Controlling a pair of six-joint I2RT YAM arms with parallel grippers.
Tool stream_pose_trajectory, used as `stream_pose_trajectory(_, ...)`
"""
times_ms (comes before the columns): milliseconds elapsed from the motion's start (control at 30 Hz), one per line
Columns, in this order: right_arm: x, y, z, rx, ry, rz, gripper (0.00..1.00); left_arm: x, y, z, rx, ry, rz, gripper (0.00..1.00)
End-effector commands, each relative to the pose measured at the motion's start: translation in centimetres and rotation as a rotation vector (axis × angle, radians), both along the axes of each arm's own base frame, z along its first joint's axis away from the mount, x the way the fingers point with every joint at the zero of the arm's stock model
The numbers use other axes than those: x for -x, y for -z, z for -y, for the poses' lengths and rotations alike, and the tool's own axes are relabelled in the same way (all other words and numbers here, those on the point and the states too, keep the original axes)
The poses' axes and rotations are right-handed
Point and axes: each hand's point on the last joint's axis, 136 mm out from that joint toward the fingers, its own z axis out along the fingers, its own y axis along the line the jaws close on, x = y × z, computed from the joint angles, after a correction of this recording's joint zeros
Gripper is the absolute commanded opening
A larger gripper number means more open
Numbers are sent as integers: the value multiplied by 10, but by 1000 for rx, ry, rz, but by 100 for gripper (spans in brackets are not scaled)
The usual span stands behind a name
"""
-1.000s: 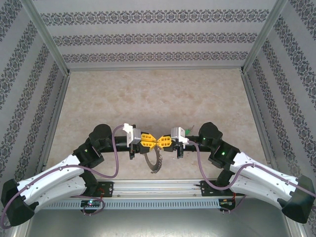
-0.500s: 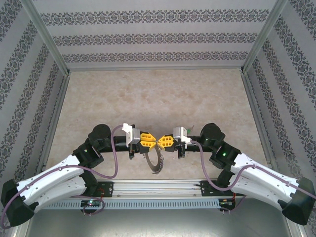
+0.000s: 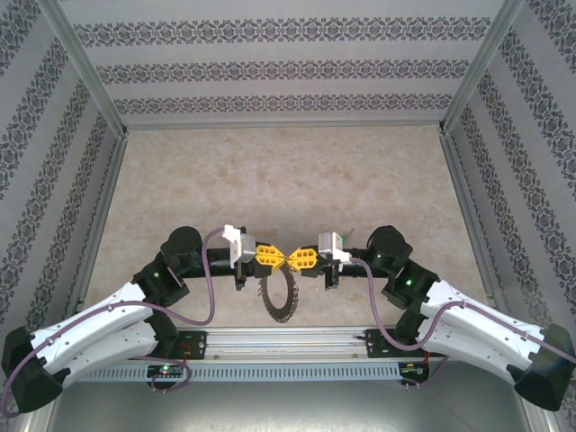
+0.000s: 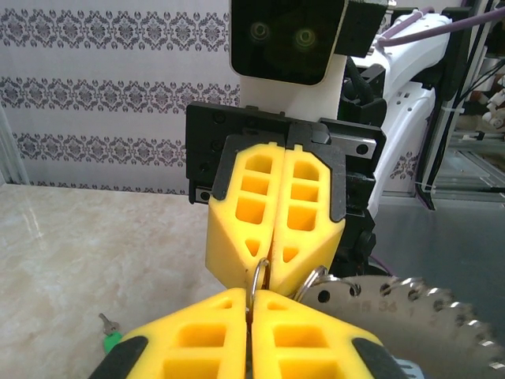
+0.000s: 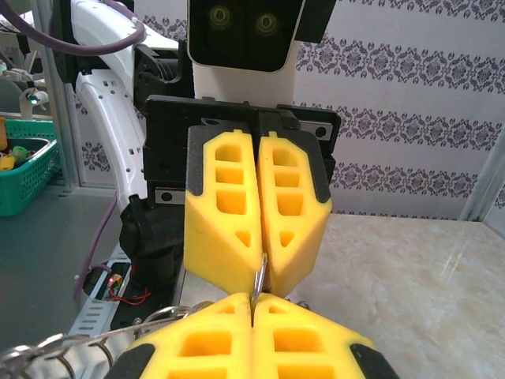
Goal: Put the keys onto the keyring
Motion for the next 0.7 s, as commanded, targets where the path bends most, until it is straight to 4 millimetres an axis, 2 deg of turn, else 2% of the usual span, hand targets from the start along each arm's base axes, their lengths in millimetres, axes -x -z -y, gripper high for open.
stream_pose_trajectory(0, 3, -26, 4, -91, -7, 62, 0, 10, -3, 3, 19, 54, 6, 5)
stream_pose_trajectory(67, 2, -25, 4, -88, -1, 59, 0, 10, -3, 3, 18, 53, 7, 0)
stream_pose_trajectory(167, -4, -22, 4, -68, 33, 50, 0, 10, -3, 1, 20, 41, 18, 0)
stream_pose_trajectory(200, -8, -21, 5, -63, 56, 46, 3, 9, -3, 0, 21, 34, 23, 0)
stream_pose_trajectory(267, -16, -19, 7, -53, 108, 37, 23, 8, -2, -2, 16, 14, 33, 0)
stream_pose_trajectory(333, -23, -16, 12, -39, 162, 29, 36, 5, 0, -5, 4, -13, 42, 0)
stream_pose_trajectory(500, -47, -8, 32, 26, 343, -19, 48, -4, 10, -13, -55, -90, 60, 0)
stream_pose_trajectory(633, -81, 4, 57, 112, 541, -145, 51, -14, 20, -18, -102, -158, 55, 0)
stream_pose_trajectory(667, -94, 9, 67, 138, 623, -199, 52, -18, 23, -20, -113, -182, 50, 0)
